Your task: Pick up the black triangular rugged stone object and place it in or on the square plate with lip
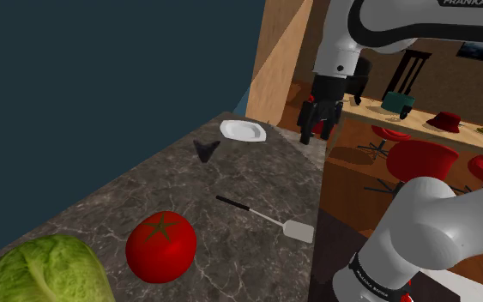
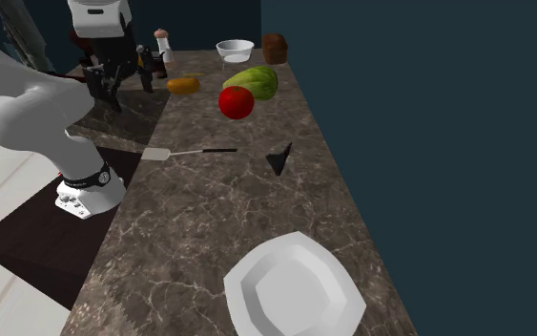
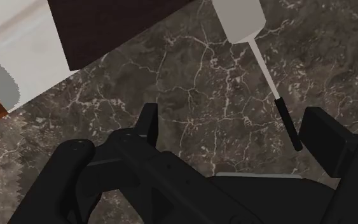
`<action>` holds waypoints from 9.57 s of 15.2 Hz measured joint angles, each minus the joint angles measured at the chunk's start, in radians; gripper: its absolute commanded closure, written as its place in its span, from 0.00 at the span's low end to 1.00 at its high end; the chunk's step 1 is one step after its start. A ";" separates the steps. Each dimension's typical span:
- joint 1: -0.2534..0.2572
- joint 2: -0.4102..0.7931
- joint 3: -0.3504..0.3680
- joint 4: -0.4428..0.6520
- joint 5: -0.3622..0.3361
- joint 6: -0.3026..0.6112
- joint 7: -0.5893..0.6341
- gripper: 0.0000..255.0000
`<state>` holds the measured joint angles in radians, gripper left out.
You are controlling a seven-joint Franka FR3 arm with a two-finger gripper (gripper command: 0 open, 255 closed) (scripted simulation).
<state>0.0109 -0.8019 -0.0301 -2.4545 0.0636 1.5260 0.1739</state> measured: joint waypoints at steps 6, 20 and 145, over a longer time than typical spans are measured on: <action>0.036 0.152 -0.027 0.053 -0.035 0.095 -0.127 0.00; 0.140 0.711 -0.053 0.411 -0.085 0.305 -0.539 0.00; 0.192 0.835 0.011 0.211 -0.020 0.739 -1.145 1.00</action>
<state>0.2028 0.0326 -0.0188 -2.2433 0.0433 2.2650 -0.9712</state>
